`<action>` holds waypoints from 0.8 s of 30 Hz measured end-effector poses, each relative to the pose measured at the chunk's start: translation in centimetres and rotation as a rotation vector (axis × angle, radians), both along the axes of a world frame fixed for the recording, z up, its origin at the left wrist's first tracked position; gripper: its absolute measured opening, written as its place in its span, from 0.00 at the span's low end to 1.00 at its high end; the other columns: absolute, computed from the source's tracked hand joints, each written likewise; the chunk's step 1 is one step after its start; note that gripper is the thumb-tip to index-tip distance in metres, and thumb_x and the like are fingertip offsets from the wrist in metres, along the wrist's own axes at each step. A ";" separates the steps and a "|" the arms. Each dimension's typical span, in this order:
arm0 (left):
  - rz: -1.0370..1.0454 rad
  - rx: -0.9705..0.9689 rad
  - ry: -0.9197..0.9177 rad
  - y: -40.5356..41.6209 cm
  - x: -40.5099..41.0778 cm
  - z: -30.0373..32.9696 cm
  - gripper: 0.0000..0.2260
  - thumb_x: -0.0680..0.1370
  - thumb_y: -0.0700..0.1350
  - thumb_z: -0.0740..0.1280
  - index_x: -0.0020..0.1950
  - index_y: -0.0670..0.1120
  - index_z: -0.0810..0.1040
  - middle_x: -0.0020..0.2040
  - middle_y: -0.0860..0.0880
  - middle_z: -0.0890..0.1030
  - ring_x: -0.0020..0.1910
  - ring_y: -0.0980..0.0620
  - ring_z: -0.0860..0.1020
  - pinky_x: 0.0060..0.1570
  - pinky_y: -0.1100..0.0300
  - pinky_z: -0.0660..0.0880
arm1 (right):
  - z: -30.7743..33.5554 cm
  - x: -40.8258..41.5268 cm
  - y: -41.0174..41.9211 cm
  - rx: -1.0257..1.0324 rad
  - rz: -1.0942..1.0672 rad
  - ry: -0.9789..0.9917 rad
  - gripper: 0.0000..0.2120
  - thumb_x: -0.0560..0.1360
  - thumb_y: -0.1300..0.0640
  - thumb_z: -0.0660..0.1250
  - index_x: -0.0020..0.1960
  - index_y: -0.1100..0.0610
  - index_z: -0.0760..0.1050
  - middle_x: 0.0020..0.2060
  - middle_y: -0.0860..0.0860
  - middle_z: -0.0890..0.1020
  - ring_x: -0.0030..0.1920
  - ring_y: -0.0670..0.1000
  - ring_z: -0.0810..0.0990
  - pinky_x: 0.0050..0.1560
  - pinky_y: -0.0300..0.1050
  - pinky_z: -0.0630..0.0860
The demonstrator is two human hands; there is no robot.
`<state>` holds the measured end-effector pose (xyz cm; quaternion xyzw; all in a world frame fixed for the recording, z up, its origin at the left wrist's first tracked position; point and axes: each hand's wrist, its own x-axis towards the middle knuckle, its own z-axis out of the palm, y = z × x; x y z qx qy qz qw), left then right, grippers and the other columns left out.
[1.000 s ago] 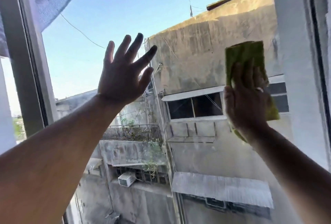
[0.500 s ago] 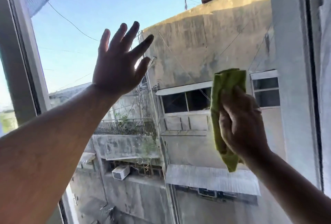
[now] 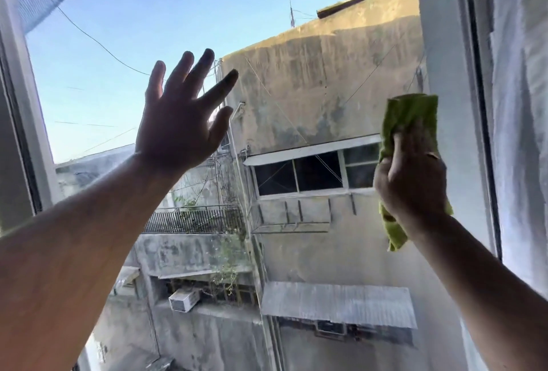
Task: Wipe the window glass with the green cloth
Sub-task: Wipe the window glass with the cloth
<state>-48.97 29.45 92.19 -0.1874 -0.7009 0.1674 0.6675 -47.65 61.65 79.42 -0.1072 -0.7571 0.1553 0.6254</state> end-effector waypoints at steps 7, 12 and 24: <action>0.007 -0.022 -0.006 0.0 0.3 0.2 0.24 0.83 0.57 0.49 0.78 0.53 0.64 0.80 0.42 0.63 0.78 0.39 0.62 0.74 0.37 0.56 | -7.2 1.8 -12.3 0.993 0.294 -0.143 0.27 0.71 0.43 0.68 0.68 0.50 0.72 0.75 0.55 0.69 0.75 0.60 0.67 0.74 0.62 0.52; 0.004 -0.015 0.010 -0.2 -0.1 0.0 0.24 0.83 0.58 0.48 0.78 0.54 0.63 0.80 0.42 0.61 0.78 0.39 0.61 0.75 0.37 0.55 | 0.6 0.6 -1.1 0.154 0.204 -0.085 0.32 0.79 0.40 0.50 0.76 0.58 0.64 0.79 0.62 0.60 0.79 0.64 0.59 0.72 0.66 0.67; -0.046 -0.015 -0.020 -0.1 0.1 0.2 0.23 0.83 0.57 0.52 0.77 0.54 0.65 0.80 0.41 0.63 0.79 0.39 0.61 0.75 0.36 0.55 | -8.1 1.1 -15.5 1.286 0.515 -0.126 0.23 0.77 0.49 0.61 0.72 0.48 0.71 0.76 0.50 0.69 0.76 0.56 0.66 0.73 0.55 0.66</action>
